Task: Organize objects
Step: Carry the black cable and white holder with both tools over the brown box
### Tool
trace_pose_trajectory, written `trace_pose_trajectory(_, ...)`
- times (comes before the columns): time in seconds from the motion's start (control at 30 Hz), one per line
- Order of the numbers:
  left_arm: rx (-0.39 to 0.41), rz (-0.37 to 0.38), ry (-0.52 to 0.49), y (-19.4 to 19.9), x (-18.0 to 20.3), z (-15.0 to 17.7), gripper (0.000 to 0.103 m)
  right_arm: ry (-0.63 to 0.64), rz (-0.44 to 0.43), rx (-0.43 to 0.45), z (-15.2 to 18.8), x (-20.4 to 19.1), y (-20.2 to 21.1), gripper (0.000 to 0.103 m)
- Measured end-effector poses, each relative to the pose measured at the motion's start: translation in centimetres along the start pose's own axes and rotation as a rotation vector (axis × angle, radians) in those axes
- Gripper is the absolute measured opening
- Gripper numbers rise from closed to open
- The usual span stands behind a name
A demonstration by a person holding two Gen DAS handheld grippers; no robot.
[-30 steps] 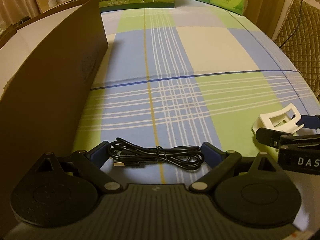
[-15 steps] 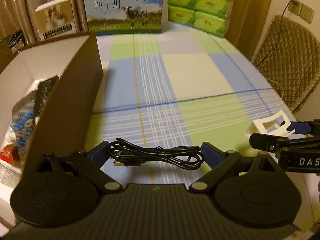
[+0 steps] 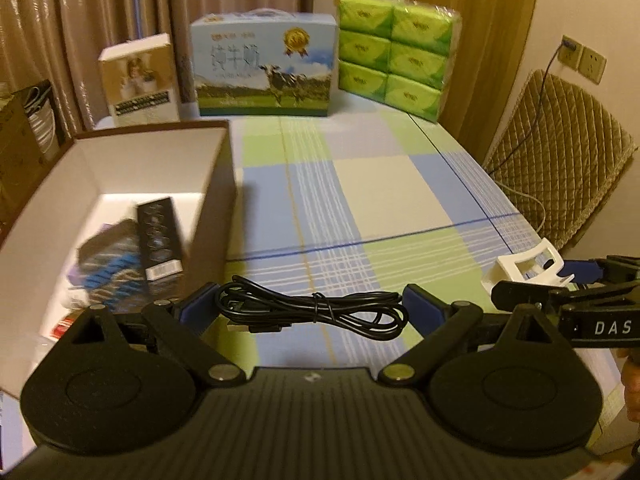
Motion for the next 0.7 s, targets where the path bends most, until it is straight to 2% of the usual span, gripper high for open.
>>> trace_pose_trajectory(0.27,0.039,-0.05,0.057,3.7,-5.5,0.3,0.095,0.091,-0.092,0.01,-1.0,-7.5,-1.0,0.085)
trace_pose_trajectory(0.5,0.054,-0.113,0.108,5.5,-11.2,0.7,0.095,0.159,-0.168,0.012,-2.5,-14.5,-3.2,0.085)
trace_pose_trajectory(0.7,0.059,-0.156,0.129,5.9,-16.1,0.5,0.095,0.202,-0.195,0.007,-3.6,-19.2,-5.7,0.085)
Point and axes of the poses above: each gripper's, at about its wrist camera, not at the fingertips, and y roughly against the way its jaws point, x to its right, z to its underside, the point moved 9 cm from there along -y, roughly the way its jaws point, and after that the axes turned 10 degrees about -x, right-handed, at the moved point
